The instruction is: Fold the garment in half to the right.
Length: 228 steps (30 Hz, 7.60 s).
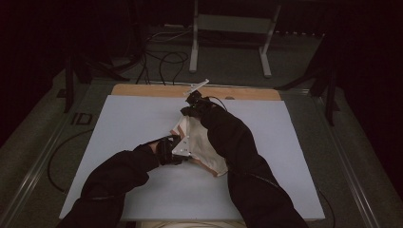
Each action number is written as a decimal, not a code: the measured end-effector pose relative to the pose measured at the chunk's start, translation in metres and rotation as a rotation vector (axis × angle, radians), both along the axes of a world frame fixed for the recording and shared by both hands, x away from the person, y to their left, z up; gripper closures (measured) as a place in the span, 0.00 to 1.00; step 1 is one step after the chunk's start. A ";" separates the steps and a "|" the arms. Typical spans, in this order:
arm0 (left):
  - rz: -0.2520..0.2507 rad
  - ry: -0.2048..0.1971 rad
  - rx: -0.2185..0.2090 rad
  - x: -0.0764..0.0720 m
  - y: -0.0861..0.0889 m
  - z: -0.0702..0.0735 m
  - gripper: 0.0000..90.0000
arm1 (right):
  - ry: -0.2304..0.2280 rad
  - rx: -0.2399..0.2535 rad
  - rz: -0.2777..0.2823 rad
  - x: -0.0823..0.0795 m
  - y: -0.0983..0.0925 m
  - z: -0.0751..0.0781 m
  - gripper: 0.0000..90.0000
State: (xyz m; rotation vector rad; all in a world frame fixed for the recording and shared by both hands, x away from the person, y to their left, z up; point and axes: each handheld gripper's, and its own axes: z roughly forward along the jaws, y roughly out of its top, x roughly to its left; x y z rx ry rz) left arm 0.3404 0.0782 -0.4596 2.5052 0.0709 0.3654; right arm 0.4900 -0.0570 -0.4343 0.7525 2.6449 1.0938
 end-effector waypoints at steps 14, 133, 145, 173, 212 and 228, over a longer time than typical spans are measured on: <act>-0.034 0.007 0.023 0.002 -0.014 0.000 0.95 | -0.002 0.003 -0.022 -0.005 -0.021 0.000 0.97; -0.073 0.150 0.057 0.010 -0.133 -0.024 0.54 | 0.040 0.043 -0.261 -0.007 -0.153 -0.066 0.73; -0.049 0.134 -0.067 -0.008 -0.104 0.015 0.11 | 0.009 0.069 -0.276 -0.014 -0.151 -0.034 0.51; 0.211 0.203 -0.230 -0.028 0.038 -0.031 0.00 | 0.032 -0.010 -0.132 -0.060 -0.104 -0.034 0.57; 0.428 0.259 -0.301 -0.046 0.123 -0.049 0.00 | -0.069 -0.016 -0.248 -0.079 -0.171 -0.009 1.00; 0.452 0.248 -0.312 -0.054 0.132 -0.048 0.00 | -0.028 -0.026 -0.331 -0.089 -0.214 -0.037 1.00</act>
